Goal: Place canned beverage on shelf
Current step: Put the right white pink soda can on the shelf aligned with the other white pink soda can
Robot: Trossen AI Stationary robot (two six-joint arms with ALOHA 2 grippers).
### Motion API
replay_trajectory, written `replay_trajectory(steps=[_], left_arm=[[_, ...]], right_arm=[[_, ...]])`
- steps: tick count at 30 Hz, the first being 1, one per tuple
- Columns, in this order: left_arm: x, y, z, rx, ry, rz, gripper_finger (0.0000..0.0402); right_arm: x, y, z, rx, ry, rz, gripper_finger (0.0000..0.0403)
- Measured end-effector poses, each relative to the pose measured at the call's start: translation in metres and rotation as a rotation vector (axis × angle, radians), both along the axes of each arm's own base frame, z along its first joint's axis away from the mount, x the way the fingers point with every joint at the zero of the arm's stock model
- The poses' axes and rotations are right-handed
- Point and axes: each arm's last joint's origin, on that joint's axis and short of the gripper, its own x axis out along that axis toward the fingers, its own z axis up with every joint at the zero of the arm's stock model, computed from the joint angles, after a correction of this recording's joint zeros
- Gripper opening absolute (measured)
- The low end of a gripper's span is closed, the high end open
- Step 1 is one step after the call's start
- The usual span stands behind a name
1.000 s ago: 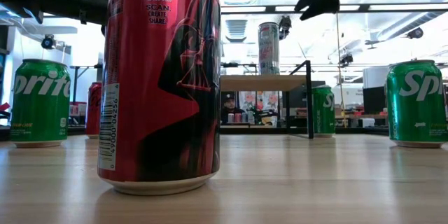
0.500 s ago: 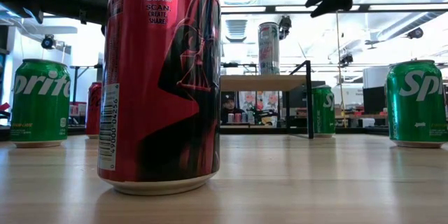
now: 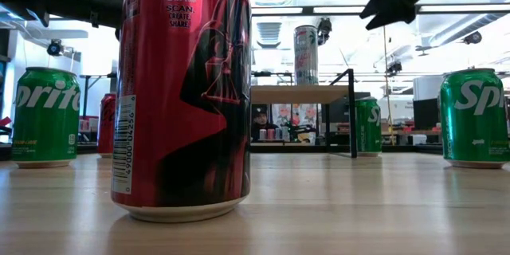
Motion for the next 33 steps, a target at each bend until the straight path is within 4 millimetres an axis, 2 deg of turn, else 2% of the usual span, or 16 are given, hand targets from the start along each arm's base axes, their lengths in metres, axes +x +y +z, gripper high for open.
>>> replay_trajectory(steps=[9,29,33], left_arm=[[0.000,0.000,0.000,0.000,0.000,-0.001,0.0215],[0.000,-0.001,0.000,-0.001,0.005,-0.027,0.0215],[0.000,0.000,-0.001,-0.004,0.005,-0.028,0.0215]], right_arm=[[-0.005,0.004,-0.011,0.027,-0.002,-0.014,0.0270],[-0.003,0.002,-0.016,0.033,-0.002,-0.017,0.0270],[0.000,0.000,-0.024,0.051,0.007,-0.022,0.0270]])
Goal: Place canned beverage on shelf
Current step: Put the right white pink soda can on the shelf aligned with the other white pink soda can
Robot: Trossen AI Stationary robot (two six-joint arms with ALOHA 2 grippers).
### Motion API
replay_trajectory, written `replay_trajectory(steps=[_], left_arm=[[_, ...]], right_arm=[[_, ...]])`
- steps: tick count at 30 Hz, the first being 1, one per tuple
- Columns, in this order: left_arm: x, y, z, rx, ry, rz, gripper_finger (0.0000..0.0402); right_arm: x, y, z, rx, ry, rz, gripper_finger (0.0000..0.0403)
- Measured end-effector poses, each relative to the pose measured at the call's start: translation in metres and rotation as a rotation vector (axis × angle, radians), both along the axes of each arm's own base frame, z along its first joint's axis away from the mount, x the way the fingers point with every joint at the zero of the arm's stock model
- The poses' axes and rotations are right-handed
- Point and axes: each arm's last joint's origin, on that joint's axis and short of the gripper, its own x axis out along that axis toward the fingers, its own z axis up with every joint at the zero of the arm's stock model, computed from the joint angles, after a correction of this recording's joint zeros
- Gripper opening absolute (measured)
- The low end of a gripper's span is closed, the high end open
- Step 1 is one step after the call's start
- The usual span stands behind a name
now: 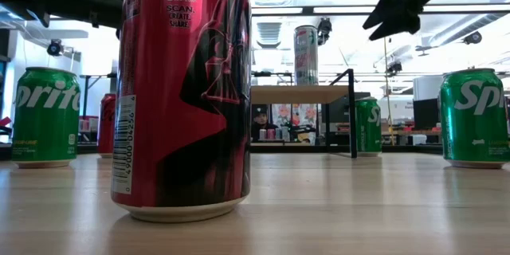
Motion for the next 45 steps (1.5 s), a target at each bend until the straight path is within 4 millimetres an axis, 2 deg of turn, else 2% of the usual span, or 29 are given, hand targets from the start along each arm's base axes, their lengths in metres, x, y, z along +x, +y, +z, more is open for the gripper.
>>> replay_trajectory(steps=[12,21,29,34,45], left_arm=[[0.002,0.002,-0.002,-0.006,0.013,0.008,0.0215],[0.002,0.002,-0.003,-0.006,0.014,0.009,0.0215],[0.002,0.002,-0.003,-0.007,0.014,0.010,0.0215],[0.002,0.002,-0.003,-0.007,0.014,0.010,0.0215],[0.001,0.002,-0.001,-0.004,0.004,0.010,0.0215]], right_arm=[[0.000,0.000,-0.032,0.047,0.020,-0.016,0.0270],[-0.016,0.016,-0.038,0.067,-0.050,-0.017,0.0270],[-0.024,0.025,-0.058,0.124,-0.067,-0.023,0.0270],[-0.028,0.033,-0.067,0.123,-0.148,-0.014,0.0270],[-0.045,0.052,-0.068,0.107,-0.289,0.018,0.0270]])
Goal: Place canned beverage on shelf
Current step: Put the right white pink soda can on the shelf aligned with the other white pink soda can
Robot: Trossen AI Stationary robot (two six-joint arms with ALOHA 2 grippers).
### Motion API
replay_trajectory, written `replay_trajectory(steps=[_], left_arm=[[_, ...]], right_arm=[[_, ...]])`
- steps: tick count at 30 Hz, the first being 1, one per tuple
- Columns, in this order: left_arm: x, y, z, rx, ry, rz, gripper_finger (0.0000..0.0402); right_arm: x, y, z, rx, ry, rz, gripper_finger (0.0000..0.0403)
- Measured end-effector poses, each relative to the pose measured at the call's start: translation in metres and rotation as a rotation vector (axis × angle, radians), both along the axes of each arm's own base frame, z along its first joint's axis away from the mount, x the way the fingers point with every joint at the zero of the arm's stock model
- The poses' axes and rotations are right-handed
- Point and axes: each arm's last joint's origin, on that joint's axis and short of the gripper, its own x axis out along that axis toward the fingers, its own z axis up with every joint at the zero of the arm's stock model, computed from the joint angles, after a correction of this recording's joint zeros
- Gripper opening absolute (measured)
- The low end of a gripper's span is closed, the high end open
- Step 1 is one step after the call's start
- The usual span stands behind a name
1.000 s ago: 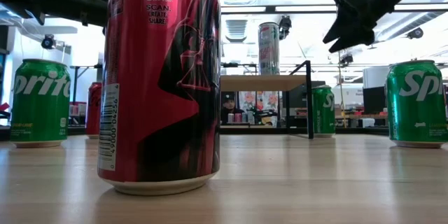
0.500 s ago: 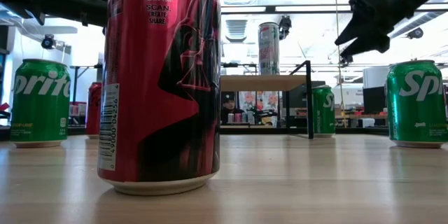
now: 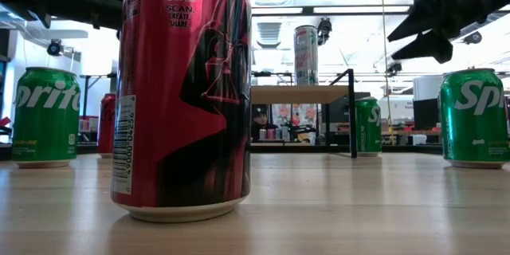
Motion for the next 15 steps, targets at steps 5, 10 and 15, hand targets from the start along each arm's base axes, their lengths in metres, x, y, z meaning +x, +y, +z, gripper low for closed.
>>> replay_trajectory(steps=[5,10,15], left_arm=[[-0.0008,-0.0001,0.0017,0.004,-0.013,0.000,0.0215],[-0.0009,-0.0002,0.0017,0.004,-0.012,0.000,0.0215],[-0.0023,-0.0004,0.0033,0.005,-0.023,0.000,0.0215]], right_arm=[[-0.0029,0.0012,0.0008,-0.015,0.006,-0.030,0.0270],[-0.0040,0.0021,0.0041,-0.015,-0.005,-0.030,0.0270],[-0.0061,0.0065,0.0049,-0.004,-0.026,-0.004,0.0270]])
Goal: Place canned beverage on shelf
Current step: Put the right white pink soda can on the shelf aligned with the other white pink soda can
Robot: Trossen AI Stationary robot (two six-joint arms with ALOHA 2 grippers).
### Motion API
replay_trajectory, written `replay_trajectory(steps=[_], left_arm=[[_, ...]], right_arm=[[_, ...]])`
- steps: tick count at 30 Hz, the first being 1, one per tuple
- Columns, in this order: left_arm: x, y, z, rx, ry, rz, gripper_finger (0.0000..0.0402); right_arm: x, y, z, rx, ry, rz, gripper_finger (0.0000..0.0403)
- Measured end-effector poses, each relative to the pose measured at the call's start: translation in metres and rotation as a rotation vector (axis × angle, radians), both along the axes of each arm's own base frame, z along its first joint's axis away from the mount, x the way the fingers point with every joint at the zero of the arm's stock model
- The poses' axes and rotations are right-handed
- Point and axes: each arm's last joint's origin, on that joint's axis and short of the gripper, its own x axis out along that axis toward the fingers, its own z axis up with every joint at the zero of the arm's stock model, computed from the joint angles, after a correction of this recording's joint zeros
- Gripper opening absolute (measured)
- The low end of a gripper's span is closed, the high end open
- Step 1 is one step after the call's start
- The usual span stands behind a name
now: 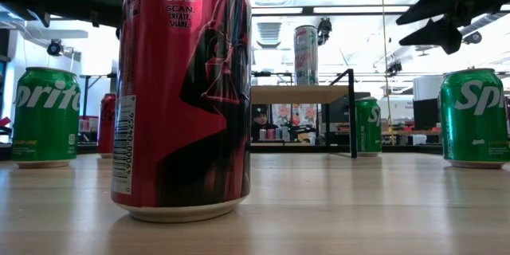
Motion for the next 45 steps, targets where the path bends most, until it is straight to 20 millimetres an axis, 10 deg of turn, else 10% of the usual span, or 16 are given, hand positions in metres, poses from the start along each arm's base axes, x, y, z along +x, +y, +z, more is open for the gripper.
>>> replay_trajectory(steps=[45], left_arm=[[0.000,-0.004,0.002,0.001,-0.013,-0.079,0.0215]], right_arm=[[0.012,0.034,-0.021,-0.056,-0.057,0.089,0.0270]])
